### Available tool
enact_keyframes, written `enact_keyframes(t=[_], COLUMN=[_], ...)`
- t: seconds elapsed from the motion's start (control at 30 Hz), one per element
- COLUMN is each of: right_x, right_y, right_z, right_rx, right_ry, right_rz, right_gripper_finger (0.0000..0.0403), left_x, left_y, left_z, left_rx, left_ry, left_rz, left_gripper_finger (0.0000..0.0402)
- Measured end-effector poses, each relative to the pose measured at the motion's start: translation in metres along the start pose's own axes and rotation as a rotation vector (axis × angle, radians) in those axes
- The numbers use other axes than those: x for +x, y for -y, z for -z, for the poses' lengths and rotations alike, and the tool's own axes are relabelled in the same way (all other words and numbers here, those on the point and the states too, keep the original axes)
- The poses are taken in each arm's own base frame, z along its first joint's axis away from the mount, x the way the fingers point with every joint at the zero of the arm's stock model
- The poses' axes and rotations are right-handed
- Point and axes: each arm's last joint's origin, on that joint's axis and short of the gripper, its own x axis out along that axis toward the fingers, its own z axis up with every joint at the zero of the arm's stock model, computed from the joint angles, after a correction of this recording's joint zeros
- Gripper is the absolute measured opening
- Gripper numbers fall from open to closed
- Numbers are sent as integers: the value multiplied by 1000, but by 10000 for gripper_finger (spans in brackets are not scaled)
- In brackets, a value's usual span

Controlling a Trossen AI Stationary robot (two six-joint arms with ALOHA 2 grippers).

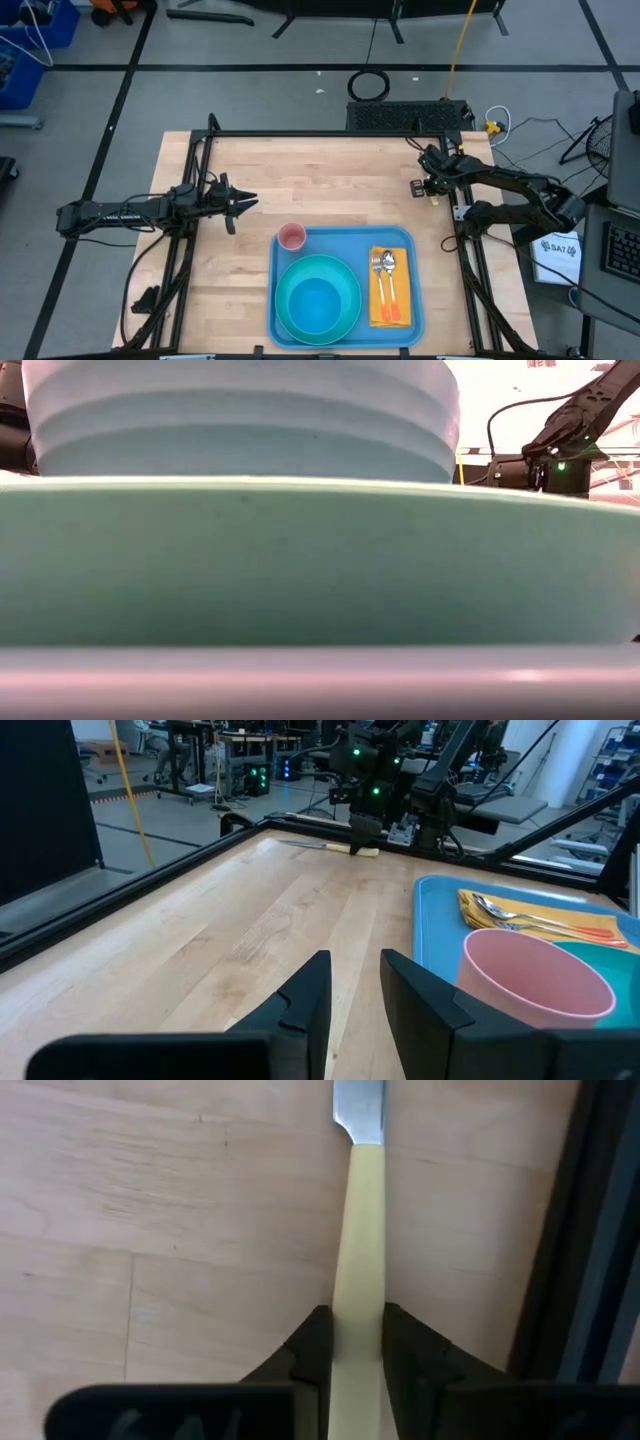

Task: Set up tray
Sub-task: Put the light yellow knife on the yellow napkin

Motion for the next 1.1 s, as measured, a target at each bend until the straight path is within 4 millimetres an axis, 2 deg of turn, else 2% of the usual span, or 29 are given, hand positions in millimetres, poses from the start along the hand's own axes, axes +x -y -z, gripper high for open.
enact_keyframes(t=[0.23,0.37,0.53,1.0,1.1], right_x=[-26,-46,-66,-87,-90], right_y=[-14,-25,-32,-39,-46], right_z=[15,33,64,152,168], right_rx=[-50,-86,-102,-19,3], right_ry=[91,94,28,-291,-298], right_rz=[-179,-369,-523,-592,-638], right_gripper_finger=[52,52,52,52,52], left_x=[0,0,0,0,0], left_y=[0,0,0,0,0], left_z=[0,0,0,0,0], left_rx=[0,0,0,0,0], left_ry=[0,0,0,-1,-1], left_rz=[0,0,0,1,0], left_gripper_finger=[93,93,93,93,93])
